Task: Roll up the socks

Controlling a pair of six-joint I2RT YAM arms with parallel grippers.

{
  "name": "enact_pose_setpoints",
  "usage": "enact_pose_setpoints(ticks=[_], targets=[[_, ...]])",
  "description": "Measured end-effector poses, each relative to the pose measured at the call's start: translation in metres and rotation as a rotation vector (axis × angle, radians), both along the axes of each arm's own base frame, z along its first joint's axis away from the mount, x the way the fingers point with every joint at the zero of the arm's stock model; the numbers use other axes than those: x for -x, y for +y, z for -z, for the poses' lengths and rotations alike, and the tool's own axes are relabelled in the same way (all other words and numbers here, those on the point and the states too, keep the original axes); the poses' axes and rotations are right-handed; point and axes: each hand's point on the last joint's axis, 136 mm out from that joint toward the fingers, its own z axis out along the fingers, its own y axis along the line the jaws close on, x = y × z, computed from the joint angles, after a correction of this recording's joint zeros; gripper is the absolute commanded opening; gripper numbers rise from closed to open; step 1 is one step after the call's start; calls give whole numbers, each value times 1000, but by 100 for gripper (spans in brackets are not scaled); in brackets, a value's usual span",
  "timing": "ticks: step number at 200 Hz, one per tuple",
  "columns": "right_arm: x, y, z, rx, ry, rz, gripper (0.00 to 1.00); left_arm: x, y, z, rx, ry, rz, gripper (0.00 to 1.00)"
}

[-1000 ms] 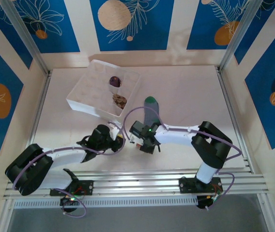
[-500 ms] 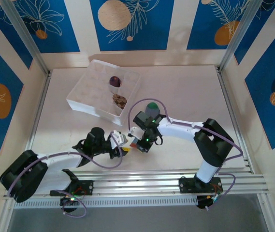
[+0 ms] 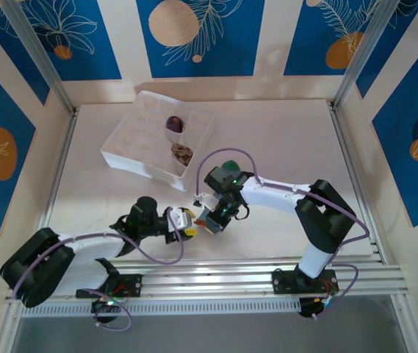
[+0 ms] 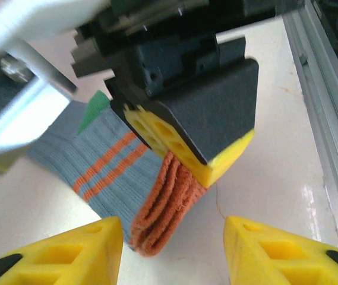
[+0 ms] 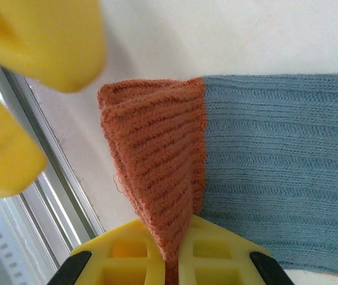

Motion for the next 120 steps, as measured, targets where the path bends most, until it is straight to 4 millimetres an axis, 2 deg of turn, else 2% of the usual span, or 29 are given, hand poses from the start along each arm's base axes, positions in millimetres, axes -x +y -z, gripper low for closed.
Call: enact_pose_setpoints(ticks=[25,40,67,82,97,113,120], targets=[[2,0,-1,-5,11,-2,5,-2,-2,8,-25,-1,15,46],[3,0,-1,-7,18,-3,5,-5,-5,11,-32,-9,22,41],[5,1,-1,-9,33,-4,7,-8,-12,11,-27,-9,44,16],[5,0,0,-11,40,-1,13,-8,-14,10,-19,1,55,0],[4,-1,-1,-10,48,10,21,-7,-16,10,-13,2,65,0],[3,-1,-1,-7,59,35,37,-4,-17,9,-2,23,74,0],[1,-1,-2,-4,63,55,41,-3,-18,8,5,37,78,0]])
